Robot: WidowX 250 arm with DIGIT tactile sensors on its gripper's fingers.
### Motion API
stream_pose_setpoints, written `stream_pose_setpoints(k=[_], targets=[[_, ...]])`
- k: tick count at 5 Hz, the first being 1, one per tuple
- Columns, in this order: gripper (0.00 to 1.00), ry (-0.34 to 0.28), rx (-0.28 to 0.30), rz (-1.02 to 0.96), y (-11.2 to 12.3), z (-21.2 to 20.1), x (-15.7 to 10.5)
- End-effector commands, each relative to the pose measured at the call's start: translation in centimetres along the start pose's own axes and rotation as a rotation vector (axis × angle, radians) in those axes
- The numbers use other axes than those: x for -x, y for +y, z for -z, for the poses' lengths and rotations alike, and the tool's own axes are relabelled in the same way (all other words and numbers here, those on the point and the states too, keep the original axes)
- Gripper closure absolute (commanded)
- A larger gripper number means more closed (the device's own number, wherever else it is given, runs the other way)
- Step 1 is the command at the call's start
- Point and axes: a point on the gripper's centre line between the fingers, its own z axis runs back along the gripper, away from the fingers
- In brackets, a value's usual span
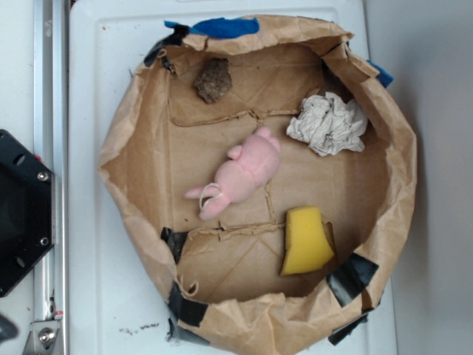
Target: Grab the rock.
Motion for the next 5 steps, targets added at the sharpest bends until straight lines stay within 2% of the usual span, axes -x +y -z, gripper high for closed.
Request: stream_pose_setpoints(k=[1,2,3,5], targets=[[0.0,0.0,0.0,0.0,0.0,0.0,0.0],[0.0,0.002,-0.002,-0.07,1.9,0.8,-3.8],[0.0,0.017,-0.015,-0.125,3.2,2.1,-5.7],[0.0,-0.018,-0.04,-0.299,4.9,3.8,-6.7]])
